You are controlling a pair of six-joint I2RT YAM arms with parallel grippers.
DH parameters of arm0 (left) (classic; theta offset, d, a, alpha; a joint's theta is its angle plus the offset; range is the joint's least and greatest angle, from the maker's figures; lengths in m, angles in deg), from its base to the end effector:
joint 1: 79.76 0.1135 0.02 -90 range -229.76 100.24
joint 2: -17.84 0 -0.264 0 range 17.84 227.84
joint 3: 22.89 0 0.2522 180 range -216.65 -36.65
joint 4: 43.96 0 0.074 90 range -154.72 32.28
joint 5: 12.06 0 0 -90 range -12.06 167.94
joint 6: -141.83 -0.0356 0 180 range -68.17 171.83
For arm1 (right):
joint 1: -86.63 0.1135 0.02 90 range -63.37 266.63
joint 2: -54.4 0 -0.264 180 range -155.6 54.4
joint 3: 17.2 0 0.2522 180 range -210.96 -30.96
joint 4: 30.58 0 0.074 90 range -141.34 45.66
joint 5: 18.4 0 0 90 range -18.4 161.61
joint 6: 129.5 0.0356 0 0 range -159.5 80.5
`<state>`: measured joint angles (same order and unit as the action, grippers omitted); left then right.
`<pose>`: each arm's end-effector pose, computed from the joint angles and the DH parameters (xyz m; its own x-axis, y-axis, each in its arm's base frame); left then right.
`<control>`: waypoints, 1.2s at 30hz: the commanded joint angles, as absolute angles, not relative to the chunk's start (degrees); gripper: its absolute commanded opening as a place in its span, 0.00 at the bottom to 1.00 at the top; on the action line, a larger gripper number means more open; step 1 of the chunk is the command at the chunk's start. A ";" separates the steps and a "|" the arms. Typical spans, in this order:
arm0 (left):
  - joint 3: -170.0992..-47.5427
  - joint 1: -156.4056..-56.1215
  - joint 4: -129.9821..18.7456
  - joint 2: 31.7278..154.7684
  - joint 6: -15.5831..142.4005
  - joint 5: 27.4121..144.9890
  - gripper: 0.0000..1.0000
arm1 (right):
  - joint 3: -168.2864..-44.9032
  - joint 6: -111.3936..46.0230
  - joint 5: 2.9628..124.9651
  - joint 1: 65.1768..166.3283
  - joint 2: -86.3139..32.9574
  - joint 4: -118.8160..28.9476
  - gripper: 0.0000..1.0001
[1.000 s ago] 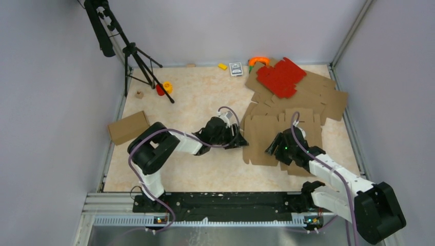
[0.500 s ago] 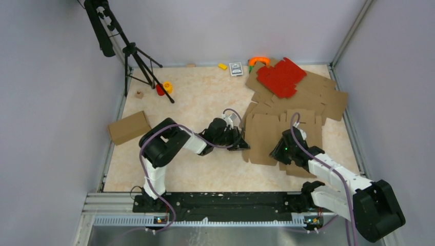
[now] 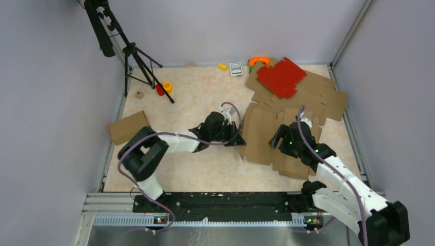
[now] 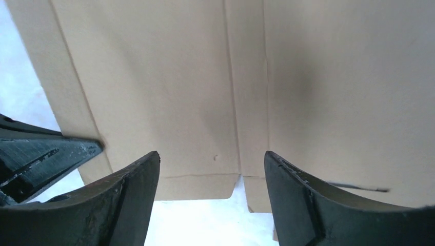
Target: Fold the paper box
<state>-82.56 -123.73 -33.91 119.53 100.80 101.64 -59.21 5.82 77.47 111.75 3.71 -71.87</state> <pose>0.2429 -0.2542 0.1468 -0.9148 -0.0772 -0.3963 0.2910 0.5545 -0.7797 0.1577 0.0699 0.1959 -0.7454 0.4317 -0.5079 0.2379 0.8841 0.4023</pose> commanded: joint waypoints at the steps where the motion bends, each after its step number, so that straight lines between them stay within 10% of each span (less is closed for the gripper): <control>1: -86.80 -121.89 -50.09 105.30 92.70 98.75 0.00 | -67.28 -1.14 81.67 112.11 11.06 -75.12 0.77; 14: -81.91 -111.88 -87.76 77.59 81.72 81.12 0.00 | -67.26 -6.16 69.39 112.11 8.00 -65.11 0.96; 36: -73.71 -109.46 -86.00 66.13 86.11 91.10 0.00 | -60.95 -1.43 63.18 112.12 -14.14 -52.40 0.77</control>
<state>-73.67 -109.70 -89.88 66.44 85.35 88.49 -62.77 -2.44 63.11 111.75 -12.60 -55.93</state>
